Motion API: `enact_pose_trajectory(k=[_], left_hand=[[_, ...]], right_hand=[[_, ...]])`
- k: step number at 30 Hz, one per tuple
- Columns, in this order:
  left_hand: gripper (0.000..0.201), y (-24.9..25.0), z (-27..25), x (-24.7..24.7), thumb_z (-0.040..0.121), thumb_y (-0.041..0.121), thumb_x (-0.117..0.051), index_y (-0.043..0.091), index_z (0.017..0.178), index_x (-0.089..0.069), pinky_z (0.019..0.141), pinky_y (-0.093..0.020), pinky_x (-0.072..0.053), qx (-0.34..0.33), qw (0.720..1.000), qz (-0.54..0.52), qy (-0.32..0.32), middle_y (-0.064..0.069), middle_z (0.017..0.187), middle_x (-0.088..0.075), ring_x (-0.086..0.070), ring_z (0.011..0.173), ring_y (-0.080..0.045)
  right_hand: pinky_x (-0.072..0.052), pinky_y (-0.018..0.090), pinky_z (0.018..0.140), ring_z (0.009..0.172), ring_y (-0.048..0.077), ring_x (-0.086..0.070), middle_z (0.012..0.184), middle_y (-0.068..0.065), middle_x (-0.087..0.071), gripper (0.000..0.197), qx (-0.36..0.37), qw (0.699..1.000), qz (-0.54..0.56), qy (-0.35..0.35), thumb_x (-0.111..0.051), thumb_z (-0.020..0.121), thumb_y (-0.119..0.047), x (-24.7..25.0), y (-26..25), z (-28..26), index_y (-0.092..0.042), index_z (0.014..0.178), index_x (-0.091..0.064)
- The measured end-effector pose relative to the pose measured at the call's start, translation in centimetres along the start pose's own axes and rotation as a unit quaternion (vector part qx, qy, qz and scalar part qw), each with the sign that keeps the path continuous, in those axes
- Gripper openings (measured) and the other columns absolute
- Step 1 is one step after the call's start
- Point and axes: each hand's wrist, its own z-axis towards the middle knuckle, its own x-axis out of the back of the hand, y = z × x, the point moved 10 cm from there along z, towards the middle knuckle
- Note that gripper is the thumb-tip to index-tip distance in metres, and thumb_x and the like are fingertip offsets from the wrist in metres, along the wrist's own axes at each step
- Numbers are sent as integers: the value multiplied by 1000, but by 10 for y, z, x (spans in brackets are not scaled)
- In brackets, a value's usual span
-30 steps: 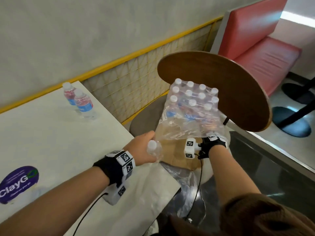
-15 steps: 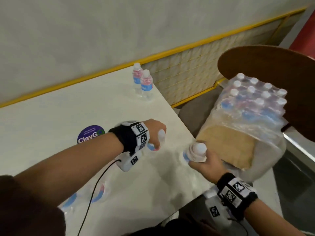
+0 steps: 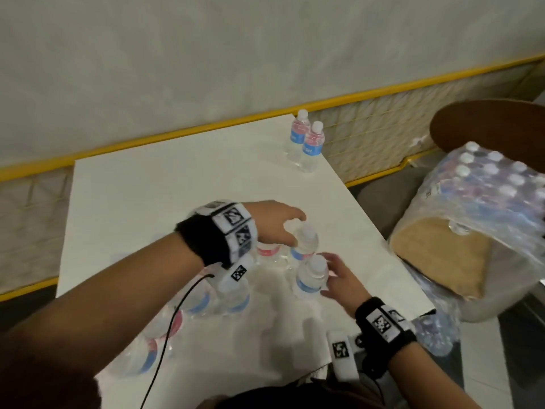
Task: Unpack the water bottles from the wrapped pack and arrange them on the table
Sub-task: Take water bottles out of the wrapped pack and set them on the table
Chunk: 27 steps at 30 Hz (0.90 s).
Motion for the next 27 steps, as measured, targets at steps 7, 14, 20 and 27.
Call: enact_pose_trajectory(k=[7,14,20,27], left_hand=[[54,-125,-101,18,91,44,-54,27,140,-39,108,-30,-32,98,987,-82,93,2,145,-42,-41,131,-17],[81,-196,-142,-50,76,62,-59,37,146,-26,114,-32,-24,166,979,-115,-26,4,153,-29,-29,140,-16],[61,-200,-133,-58,93,30,-56,33,146,-26,111,-29,-26,127,983,-131,-11,-1,152,-31,-31,138,-17],[60,-235,-158,-41,92,40,-54,38,145,-26,105,-31,-35,176,956,-231,45,-3,148,-38,-42,132,-20]], right_hand=[[-51,47,83,118,30,-48,132,0,-45,76,-158,972,175,5,-50,74,-76,-11,14,16,-42,140,-36],[-53,48,82,105,30,-62,115,6,-64,60,-157,966,204,-36,-38,84,-70,-61,20,12,-29,124,-55],[-51,57,87,121,30,-54,137,3,-51,71,-162,973,161,-29,-51,72,-79,-87,30,5,-39,131,-48],[-51,51,84,133,29,-39,143,1,-42,65,-170,973,151,-41,-41,80,-74,-123,26,-4,-40,135,-42]])
